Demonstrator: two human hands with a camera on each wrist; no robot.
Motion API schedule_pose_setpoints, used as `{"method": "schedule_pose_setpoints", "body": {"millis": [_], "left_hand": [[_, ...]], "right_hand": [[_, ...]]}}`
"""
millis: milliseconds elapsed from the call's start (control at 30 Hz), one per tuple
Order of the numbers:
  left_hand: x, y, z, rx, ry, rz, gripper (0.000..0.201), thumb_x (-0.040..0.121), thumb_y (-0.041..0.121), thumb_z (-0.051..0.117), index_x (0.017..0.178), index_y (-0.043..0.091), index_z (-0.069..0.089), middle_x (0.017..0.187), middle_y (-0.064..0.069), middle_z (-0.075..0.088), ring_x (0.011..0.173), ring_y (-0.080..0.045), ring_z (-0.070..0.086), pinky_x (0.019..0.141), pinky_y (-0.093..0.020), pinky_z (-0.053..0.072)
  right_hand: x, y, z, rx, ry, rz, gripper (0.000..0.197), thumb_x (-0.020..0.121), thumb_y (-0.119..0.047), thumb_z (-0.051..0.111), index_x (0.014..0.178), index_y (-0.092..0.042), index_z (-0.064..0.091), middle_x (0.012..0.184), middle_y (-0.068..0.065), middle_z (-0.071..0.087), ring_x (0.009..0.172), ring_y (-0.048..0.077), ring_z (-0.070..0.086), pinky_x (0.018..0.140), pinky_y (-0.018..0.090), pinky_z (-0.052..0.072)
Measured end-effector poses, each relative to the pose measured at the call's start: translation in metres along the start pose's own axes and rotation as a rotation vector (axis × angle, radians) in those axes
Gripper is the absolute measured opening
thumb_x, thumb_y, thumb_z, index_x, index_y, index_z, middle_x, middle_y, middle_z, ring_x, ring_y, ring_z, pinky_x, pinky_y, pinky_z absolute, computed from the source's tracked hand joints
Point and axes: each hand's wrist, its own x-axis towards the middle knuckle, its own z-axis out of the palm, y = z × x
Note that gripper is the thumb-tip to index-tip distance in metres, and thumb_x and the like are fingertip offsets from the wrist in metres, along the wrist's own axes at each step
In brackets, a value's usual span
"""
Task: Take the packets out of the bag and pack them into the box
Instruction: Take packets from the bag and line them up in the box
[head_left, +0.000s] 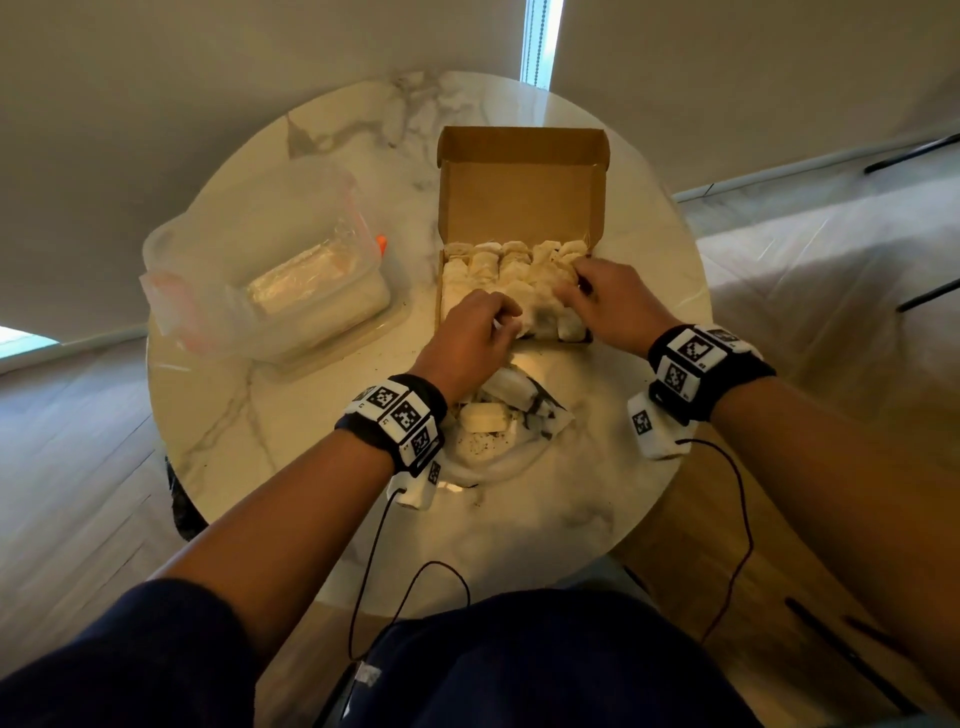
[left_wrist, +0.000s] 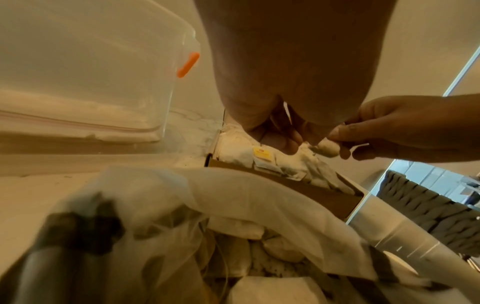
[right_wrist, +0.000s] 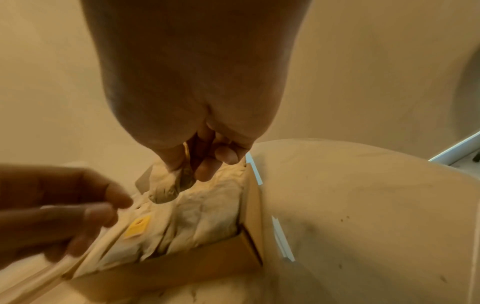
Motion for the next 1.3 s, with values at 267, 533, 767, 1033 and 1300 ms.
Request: {"method": "schedule_pose_setpoints", "body": {"millis": [267, 533, 767, 1033, 1300], "left_hand": [[0.009, -0.013, 0.019, 0.034, -0.070, -0.032, 0.020, 0.097, 0.021, 0.058, 0.114, 0.012, 0.064, 0.104, 0.000, 0.054, 0.088, -0.007, 0.049, 0.078, -0.014, 0.039], [0.012, -0.016, 0.021, 0.024, -0.088, -0.026, 0.021, 0.098, 0.021, 0.058, 0.114, 0.010, 0.065, 0.104, -0.003, 0.055, 0.089, -0.011, 0.053, 0.078, -0.015, 0.039], [0.010, -0.019, 0.022, 0.006, -0.086, 0.021, 0.022, 0.099, 0.022, 0.057, 0.116, 0.011, 0.064, 0.104, 0.002, 0.053, 0.089, -0.007, 0.053, 0.079, -0.013, 0.042], [-0.015, -0.018, 0.007, 0.001, -0.049, 0.083, 0.023, 0.099, 0.020, 0.056, 0.119, 0.013, 0.064, 0.106, 0.008, 0.051, 0.087, 0.001, 0.048, 0.077, -0.004, 0.037], [-0.069, -0.027, 0.013, 0.045, -0.114, 0.110, 0.018, 0.096, 0.019, 0.058, 0.113, 0.015, 0.063, 0.103, 0.009, 0.051, 0.088, -0.003, 0.047, 0.076, -0.010, 0.036]], "right_hand": [[0.047, 0.017, 0.006, -0.012, 0.032, 0.116, 0.022, 0.089, -0.023, 0.068, 0.102, -0.012, 0.054, 0.089, 0.005, 0.062, 0.078, 0.023, 0.058, 0.069, 0.032, 0.046], [0.038, 0.022, 0.027, 0.039, 0.144, 0.031, 0.028, 0.084, -0.027, 0.067, 0.107, -0.011, 0.060, 0.108, 0.000, 0.045, 0.079, 0.016, 0.053, 0.079, 0.036, 0.052], [0.035, 0.022, 0.027, 0.003, 0.142, -0.007, 0.037, 0.086, -0.025, 0.072, 0.118, -0.008, 0.062, 0.123, 0.012, 0.041, 0.088, 0.012, 0.047, 0.088, 0.037, 0.052], [0.010, 0.000, 0.027, 0.004, 0.193, -0.121, 0.015, 0.087, -0.020, 0.067, 0.095, -0.013, 0.056, 0.104, 0.001, 0.043, 0.078, 0.016, 0.048, 0.071, 0.031, 0.048], [-0.044, -0.014, 0.052, 0.001, -0.142, -0.113, 0.019, 0.086, -0.019, 0.064, 0.078, -0.016, 0.048, 0.070, -0.001, 0.052, 0.063, 0.013, 0.045, 0.058, 0.032, 0.037]]}}
